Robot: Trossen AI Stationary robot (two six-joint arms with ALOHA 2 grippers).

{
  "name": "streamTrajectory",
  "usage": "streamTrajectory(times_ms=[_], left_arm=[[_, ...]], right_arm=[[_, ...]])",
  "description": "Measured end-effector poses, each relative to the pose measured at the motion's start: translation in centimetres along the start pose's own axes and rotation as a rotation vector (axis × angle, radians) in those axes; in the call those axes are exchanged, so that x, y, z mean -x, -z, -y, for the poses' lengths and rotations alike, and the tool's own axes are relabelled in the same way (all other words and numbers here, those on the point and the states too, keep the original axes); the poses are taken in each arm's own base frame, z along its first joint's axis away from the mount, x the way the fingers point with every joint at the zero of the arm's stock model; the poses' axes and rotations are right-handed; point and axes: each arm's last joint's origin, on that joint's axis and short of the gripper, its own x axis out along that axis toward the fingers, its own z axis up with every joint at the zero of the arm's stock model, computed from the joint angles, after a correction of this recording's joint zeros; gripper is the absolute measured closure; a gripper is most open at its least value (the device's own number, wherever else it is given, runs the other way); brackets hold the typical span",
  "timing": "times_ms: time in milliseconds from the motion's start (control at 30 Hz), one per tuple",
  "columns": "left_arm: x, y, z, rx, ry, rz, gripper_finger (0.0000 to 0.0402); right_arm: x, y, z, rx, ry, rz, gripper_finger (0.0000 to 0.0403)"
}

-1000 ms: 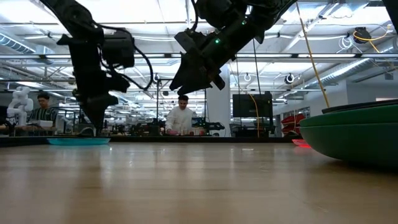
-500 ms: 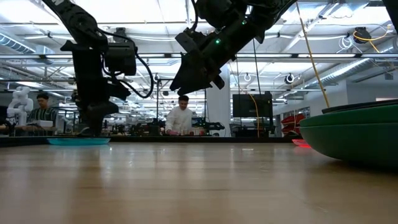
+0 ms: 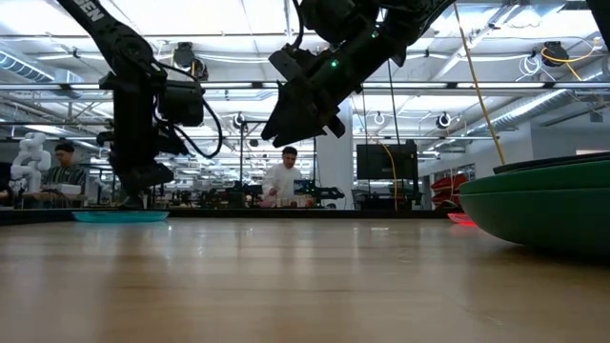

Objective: Stack plastic plates
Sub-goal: Stack the blue plate on top of the light green plate

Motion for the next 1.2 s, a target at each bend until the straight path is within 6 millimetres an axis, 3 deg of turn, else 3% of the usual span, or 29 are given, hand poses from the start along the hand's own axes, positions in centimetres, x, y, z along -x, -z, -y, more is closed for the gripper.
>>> streamTrajectory(times_ms=[233,533,1200], left_arm=[[-1.1,-0.4,-0.9,0.002,0.099,-0.059,0.0362],[-1.6,-0.3,-1.8,0.022,0.093,-0.100,0.0362],[-1.3,-0.1,-1.0,0.031,0.197,-0.116,0.0362]], right_arm=[[0.1,0.2,-0.6,0.014,-0.012,-0.001,0.0255],[0.1,0.2,-0.6,0.030,-0.012,-0.001,0.0255],[0.1,0.2,-0.6,0.048,-0.013,-0.001,0.0255]])
